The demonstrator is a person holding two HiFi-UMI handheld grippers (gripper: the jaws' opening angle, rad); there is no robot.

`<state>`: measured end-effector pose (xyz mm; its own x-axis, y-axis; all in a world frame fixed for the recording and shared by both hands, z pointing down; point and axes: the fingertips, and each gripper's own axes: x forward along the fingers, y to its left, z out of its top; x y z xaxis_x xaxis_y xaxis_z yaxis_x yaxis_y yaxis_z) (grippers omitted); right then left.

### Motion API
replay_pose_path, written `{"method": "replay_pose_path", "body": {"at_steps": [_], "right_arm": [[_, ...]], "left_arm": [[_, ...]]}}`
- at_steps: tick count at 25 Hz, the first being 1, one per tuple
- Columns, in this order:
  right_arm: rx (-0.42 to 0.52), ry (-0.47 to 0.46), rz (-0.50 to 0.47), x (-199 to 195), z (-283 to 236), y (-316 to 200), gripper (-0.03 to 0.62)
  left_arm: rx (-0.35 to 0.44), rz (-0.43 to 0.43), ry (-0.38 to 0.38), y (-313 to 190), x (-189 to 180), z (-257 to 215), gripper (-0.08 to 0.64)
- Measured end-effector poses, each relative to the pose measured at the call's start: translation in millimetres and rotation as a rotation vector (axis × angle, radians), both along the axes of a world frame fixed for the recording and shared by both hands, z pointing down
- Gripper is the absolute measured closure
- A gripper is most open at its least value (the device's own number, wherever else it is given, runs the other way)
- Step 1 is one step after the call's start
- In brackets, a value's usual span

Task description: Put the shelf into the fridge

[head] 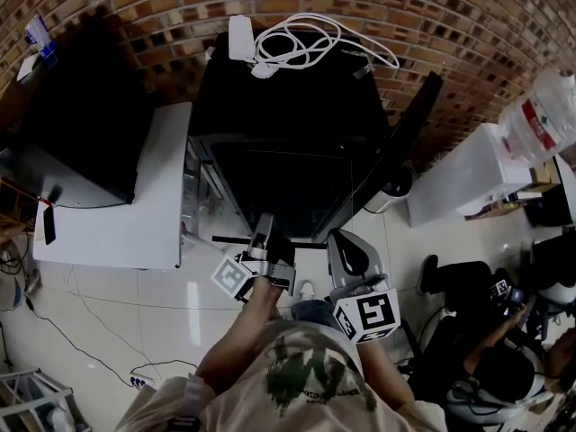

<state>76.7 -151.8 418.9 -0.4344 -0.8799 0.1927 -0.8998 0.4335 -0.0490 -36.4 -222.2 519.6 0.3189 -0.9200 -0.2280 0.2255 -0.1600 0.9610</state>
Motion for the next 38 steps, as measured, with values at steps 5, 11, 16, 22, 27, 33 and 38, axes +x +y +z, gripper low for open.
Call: {"method": "replay_pose_path", "body": {"at_steps": [5,11,16,22,27,33,38], "right_arm": [[0.002,0.007,-0.006,2.4,2.6,-4.4,0.592],[-0.008,0.017,-0.014,5.8,8.8,-10.4,0.592],[-0.018,0.022,-0.027,2.9,14.6,-16.6,0.592],[-0.032,0.02,-0.041,-3.8,24.7,-24.1,0.592],[-0.046,0.002,-0.04,-6.8,33.6,-33.3,0.592],[-0.058,0.004,-0.05,-9.4,37.4,-43.6,0.592],[-0.064,-0.007,-0.05,-9.5,38.8,-50.8,0.592]], "left_arm": [[-0.014,-0.004,-0.005,-9.4,3.1,12.0,0.537],[-0.021,-0.022,0.008,-23.0,3.0,21.5,0.537],[-0.024,-0.031,0.019,-33.9,4.9,27.1,0.537],[-0.025,-0.041,0.017,-50.0,6.5,34.2,0.537],[-0.033,-0.046,0.012,-59.9,7.1,39.4,0.537],[-0.031,-0.054,0.015,-75.1,7.8,41.1,0.537],[-0.038,-0.065,0.025,-87.8,7.9,42.9,0.536]]}}
